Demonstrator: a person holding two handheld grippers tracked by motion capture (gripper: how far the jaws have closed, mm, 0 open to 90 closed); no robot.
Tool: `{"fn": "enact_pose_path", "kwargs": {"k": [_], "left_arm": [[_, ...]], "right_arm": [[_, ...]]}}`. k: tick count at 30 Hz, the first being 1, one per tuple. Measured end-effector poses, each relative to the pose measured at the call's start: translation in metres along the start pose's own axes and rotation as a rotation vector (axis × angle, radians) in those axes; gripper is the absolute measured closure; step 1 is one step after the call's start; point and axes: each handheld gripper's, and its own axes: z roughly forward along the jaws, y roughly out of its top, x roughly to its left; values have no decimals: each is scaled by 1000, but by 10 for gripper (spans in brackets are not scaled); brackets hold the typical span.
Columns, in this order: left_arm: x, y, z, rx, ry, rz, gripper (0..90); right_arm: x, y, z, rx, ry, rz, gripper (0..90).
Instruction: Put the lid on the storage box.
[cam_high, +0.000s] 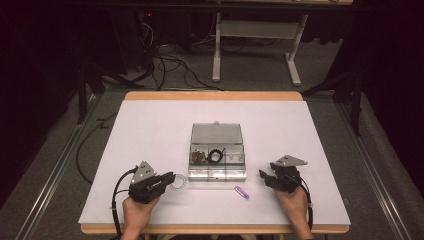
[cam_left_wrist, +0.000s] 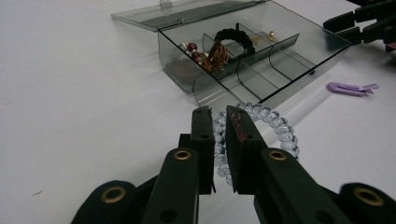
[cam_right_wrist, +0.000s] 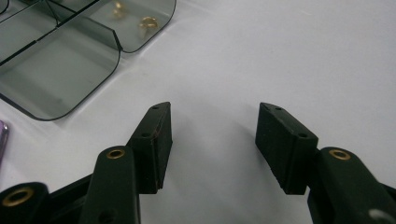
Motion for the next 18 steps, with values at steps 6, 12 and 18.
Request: {"fn": "enact_pose_path", "kwargs": {"k": [6,12,18], "left_arm": [[-4,6,1,-7,-14,3,820],[-10,12,6,-8,-26,14,820],[-14,13,12,-1,-34,29,820]], "right_arm": [[0,0,0,1,1,0,460],[0,0,0,1,1,1,455],[0,0,0,1,1,1,453]]}}
